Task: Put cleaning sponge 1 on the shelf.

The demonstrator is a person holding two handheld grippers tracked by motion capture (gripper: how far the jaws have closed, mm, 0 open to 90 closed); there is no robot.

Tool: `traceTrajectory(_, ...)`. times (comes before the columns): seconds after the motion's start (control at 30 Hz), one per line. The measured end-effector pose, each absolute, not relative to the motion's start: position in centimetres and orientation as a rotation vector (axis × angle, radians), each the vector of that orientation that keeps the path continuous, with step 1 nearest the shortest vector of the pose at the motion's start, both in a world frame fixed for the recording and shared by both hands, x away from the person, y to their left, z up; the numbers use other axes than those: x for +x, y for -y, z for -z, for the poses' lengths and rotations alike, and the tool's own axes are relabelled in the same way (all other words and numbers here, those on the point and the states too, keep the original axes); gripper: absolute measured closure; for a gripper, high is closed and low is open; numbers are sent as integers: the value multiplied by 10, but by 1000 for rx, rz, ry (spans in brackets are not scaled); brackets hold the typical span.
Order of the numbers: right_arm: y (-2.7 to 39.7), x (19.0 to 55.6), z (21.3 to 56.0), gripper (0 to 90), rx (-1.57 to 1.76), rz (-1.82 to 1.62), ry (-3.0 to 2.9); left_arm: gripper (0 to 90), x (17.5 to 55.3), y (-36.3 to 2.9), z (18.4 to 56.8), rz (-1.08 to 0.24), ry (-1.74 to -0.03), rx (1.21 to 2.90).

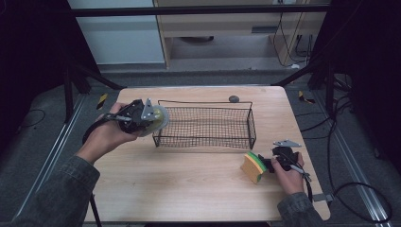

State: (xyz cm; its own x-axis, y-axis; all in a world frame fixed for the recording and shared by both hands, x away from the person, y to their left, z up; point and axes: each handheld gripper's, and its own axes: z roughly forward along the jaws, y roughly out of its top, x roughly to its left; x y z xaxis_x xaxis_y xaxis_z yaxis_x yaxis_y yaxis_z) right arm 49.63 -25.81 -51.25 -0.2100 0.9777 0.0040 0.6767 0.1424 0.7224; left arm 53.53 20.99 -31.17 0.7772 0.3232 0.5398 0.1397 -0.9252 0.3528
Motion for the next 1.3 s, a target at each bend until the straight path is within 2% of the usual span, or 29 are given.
traceTrajectory(1.3, 259, 497, 513, 5, 1565, -835, -1957, 699, 574, -185, 304, -894, -220, 2694)
